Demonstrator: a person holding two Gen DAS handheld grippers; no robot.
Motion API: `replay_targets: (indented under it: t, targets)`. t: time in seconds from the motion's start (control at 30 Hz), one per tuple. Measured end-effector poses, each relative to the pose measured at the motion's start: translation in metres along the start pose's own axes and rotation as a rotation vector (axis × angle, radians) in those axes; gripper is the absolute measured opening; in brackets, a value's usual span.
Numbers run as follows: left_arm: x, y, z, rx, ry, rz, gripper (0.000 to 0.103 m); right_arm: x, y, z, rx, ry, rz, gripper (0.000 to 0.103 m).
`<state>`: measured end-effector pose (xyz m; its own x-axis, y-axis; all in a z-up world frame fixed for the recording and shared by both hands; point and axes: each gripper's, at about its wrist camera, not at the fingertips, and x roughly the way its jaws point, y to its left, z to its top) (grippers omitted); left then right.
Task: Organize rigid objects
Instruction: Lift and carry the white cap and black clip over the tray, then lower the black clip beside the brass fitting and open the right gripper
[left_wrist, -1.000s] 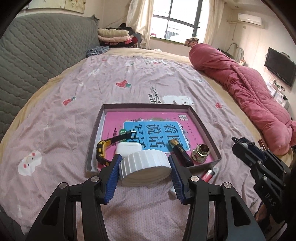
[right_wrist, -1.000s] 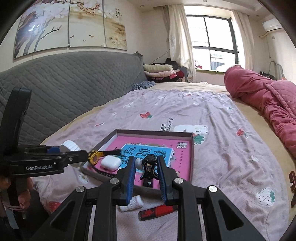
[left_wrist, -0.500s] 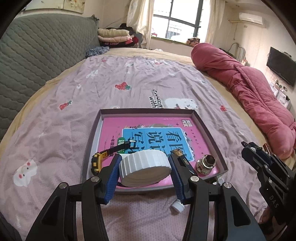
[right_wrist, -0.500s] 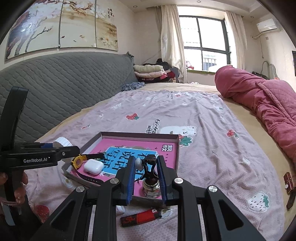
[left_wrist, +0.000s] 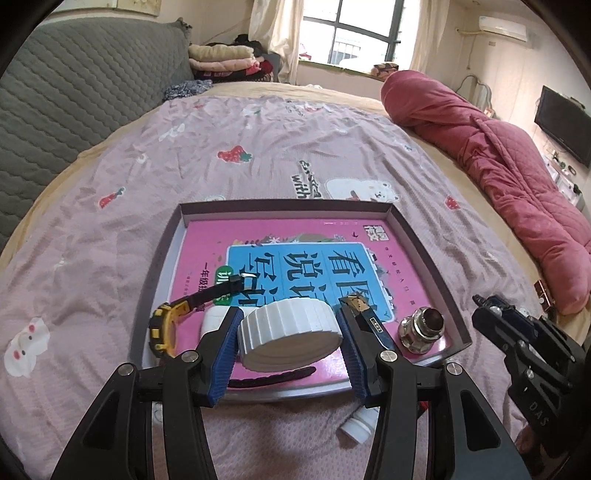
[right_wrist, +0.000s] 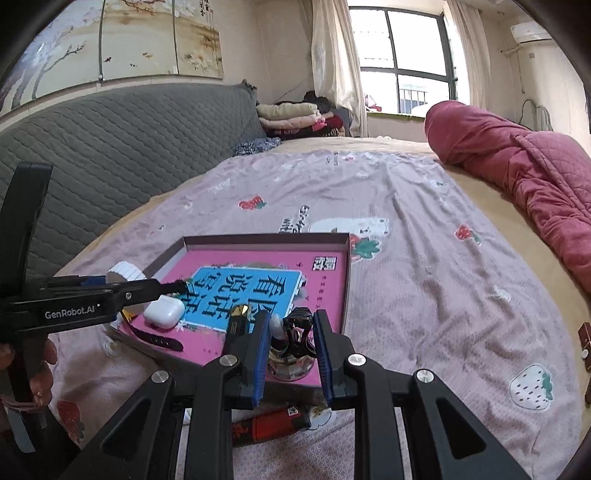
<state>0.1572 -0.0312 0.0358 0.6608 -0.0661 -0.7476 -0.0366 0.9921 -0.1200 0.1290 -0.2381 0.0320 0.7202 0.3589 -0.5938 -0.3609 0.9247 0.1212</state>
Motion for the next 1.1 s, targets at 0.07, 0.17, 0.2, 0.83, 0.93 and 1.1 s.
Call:
replay_targets:
  t: [0.07,0.17,0.2,0.83,0.93,1.1]
  targets:
    - [0.007,-0.001,0.000,0.001,0.007,0.001,0.053,0.004,0.000,-0.002,-0.003,0.015,-0.003,0.024]
    - [0.015,-0.002,-0.001,0.001,0.019,-0.002,0.053,0.010,0.001,-0.005,-0.009,0.034,-0.004,0.024]
    - [0.018,-0.003,0.000,0.002,0.021,-0.003,0.053,0.012,0.001,-0.006,-0.009,0.040,-0.003,0.024]
    - [0.053,-0.014,-0.002,0.028,0.092,-0.004,0.053,0.032,-0.004,-0.014,-0.003,0.102,-0.020,0.024]
    - [0.054,-0.016,-0.004,0.035,0.096,-0.003,0.053,0.034,-0.006,-0.015,0.016,0.108,-0.011,0.024]
    - [0.057,-0.017,-0.006,0.037,0.106,-0.003,0.053,0.037,-0.007,-0.015,0.019,0.112,-0.011,0.024]
